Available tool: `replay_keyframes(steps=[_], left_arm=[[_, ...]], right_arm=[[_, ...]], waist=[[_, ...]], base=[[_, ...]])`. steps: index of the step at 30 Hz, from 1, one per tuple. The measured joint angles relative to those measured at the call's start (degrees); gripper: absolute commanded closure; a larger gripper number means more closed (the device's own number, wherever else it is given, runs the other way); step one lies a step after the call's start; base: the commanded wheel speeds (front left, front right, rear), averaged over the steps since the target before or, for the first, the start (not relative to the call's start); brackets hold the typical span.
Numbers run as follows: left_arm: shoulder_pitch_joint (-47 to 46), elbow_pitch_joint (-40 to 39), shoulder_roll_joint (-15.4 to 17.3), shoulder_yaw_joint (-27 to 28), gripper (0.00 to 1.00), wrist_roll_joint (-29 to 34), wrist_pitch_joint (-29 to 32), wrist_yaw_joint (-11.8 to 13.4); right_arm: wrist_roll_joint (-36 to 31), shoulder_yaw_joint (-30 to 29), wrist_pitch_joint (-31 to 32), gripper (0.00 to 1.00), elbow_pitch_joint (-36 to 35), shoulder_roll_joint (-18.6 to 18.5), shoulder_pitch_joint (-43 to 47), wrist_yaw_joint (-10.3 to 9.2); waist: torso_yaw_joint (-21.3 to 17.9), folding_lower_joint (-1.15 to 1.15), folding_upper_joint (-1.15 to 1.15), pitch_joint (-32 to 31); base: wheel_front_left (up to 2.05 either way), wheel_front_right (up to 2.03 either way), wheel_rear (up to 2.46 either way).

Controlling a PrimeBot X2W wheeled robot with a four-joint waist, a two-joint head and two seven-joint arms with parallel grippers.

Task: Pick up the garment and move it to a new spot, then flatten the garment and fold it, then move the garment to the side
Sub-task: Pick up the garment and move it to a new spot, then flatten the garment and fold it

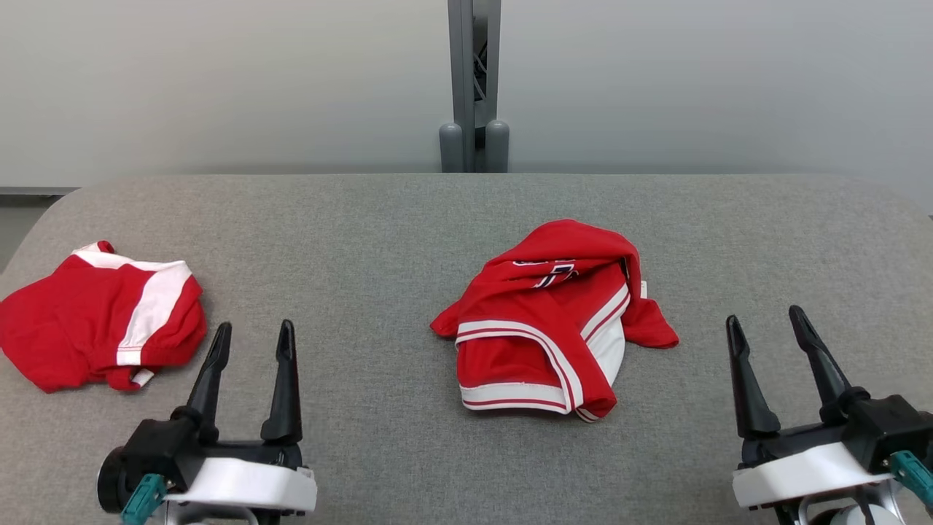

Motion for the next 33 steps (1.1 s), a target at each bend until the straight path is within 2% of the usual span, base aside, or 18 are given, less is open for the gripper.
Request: replay_keyframes(steps=[7,14,21,28,33], left_arm=[[2.2,0.9,-1.9,3.0,0.00,2.4,0.0,-3.0],[2.4,1.3,-2.1,3.2,0.00,2.7,0.0,-4.0],[0.6,2.4,-2.2,0.8,0.00,1.9,0.0,-4.0],[-1.5,3.4,-2.2,0.6,0.00,1.4,0.0,-3.9],[-2.8,3.4,-2.2,1.2,0.00,1.3,0.0,-3.9]], right_arm=[[0.0,1.5,0.0,0.00,0.3,0.0,0.9,0.00],[0.0,2.9,0.0,0.00,0.5,-0.1,0.9,-0.01],[-1.8,10.8,1.8,0.00,7.4,-0.7,-0.9,0.00],[-4.9,12.9,4.5,0.00,14.8,-2.8,-4.9,0.00],[-5.0,12.6,4.8,0.00,19.2,-3.0,-6.8,0.00]], waist=[[0.2,0.00,0.00,-0.8],[0.6,0.00,0.00,-0.4],[2.4,0.00,0.00,1.9],[5.3,0.00,0.00,4.9],[7.5,0.00,0.00,6.4]], base=[[0.00,0.00,0.00],[0.00,0.00,0.00],[0.00,0.00,0.00],[0.00,0.00,0.00],[0.00,0.00,0.00]])
